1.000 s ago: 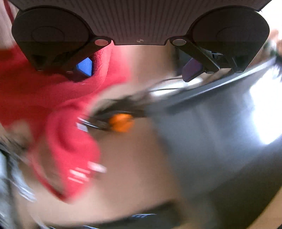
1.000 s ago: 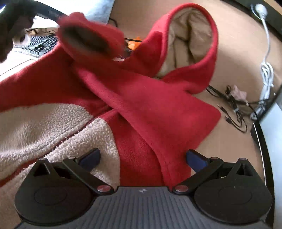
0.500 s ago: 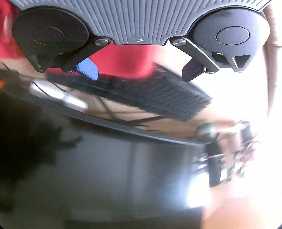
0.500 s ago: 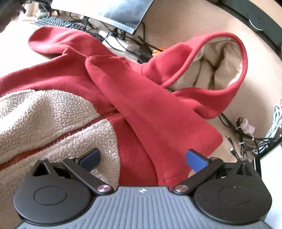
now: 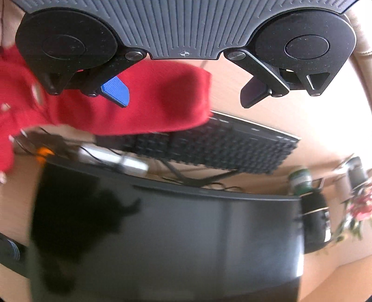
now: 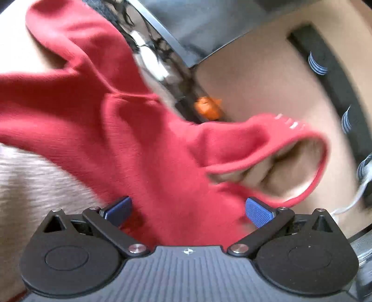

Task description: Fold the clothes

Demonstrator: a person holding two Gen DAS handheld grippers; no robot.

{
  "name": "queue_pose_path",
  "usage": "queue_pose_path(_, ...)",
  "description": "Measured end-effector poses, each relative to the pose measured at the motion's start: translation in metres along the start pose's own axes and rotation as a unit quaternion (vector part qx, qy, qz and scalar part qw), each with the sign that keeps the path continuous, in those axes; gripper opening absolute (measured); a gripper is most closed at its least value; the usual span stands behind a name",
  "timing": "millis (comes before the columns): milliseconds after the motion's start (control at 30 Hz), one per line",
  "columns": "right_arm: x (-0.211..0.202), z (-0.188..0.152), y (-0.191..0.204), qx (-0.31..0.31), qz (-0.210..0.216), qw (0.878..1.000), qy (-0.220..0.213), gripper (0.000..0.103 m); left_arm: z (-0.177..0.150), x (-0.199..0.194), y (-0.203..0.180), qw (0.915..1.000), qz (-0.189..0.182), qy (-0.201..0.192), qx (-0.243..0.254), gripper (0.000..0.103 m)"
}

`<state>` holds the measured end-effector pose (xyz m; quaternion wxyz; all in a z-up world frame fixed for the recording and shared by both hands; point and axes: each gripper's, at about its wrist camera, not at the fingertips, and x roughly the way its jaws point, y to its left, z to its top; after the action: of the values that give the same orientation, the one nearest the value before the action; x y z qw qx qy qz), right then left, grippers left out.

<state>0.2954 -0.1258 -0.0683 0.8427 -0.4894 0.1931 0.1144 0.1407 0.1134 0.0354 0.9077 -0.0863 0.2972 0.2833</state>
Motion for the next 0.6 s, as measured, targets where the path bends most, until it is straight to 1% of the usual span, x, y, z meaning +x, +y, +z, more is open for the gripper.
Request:
queue_pose_path(67,0.007,-0.006,-0.018,0.029,-0.087,0.996,0.01,0.103,-0.007,-0.007,-0.007,0.9996,-0.022,0.004,0.019,0.103)
queue_pose_path(100,0.004,-0.018,-0.039,0.071,-0.129,0.989,0.03,0.103,-0.01,-0.011,-0.011,0.999,-0.032,0.007,0.029,0.103)
queue_pose_path(133,0.0,-0.031,-0.061,0.116,-0.171,0.977,0.052,0.103,-0.013,-0.016,-0.014,0.9984,-0.04,0.009,0.039,0.103)
queue_pose_path(167,-0.004,-0.044,-0.084,0.159,-0.213,0.961,0.073,0.103,-0.017,-0.02,-0.017,0.9976,-0.049,0.011,0.048,0.103)
queue_pose_path(200,-0.014,-0.063,-0.104,0.203,-0.251,0.942,0.096,0.103,-0.02,-0.023,-0.019,0.9967,-0.058,0.012,0.056,0.103)
queue_pose_path(300,-0.041,-0.111,-0.14,0.272,-0.313,0.897,0.153,0.103,-0.027,-0.027,-0.027,0.9932,-0.089,0.019,0.072,0.103)
queue_pose_path(333,-0.048,-0.124,-0.146,0.286,-0.308,0.892,0.168,0.103,-0.028,-0.025,-0.032,0.9917,-0.101,0.022,0.076,0.103)
queue_pose_path(367,-0.053,-0.132,-0.15,0.297,-0.293,0.891,0.179,0.103,-0.029,-0.023,-0.036,0.9899,-0.114,0.025,0.08,0.103)
queue_pose_path(433,-0.061,-0.144,-0.156,0.335,-0.231,0.893,0.191,0.103,-0.03,-0.017,-0.054,0.9852,-0.142,0.035,0.09,0.103)
queue_pose_path(500,-0.072,-0.147,-0.162,0.37,-0.185,0.893,0.179,0.103,-0.032,-0.013,-0.073,0.9787,-0.174,0.042,0.1,0.103)
queue_pose_path(533,-0.075,-0.144,-0.162,0.374,-0.179,0.894,0.169,0.103,-0.033,-0.012,-0.083,0.9752,-0.189,0.045,0.106,0.103)
queue_pose_path(600,-0.082,-0.134,-0.167,0.363,-0.172,0.906,0.136,0.103,-0.037,-0.011,-0.104,0.968,-0.215,0.051,0.119,0.103)
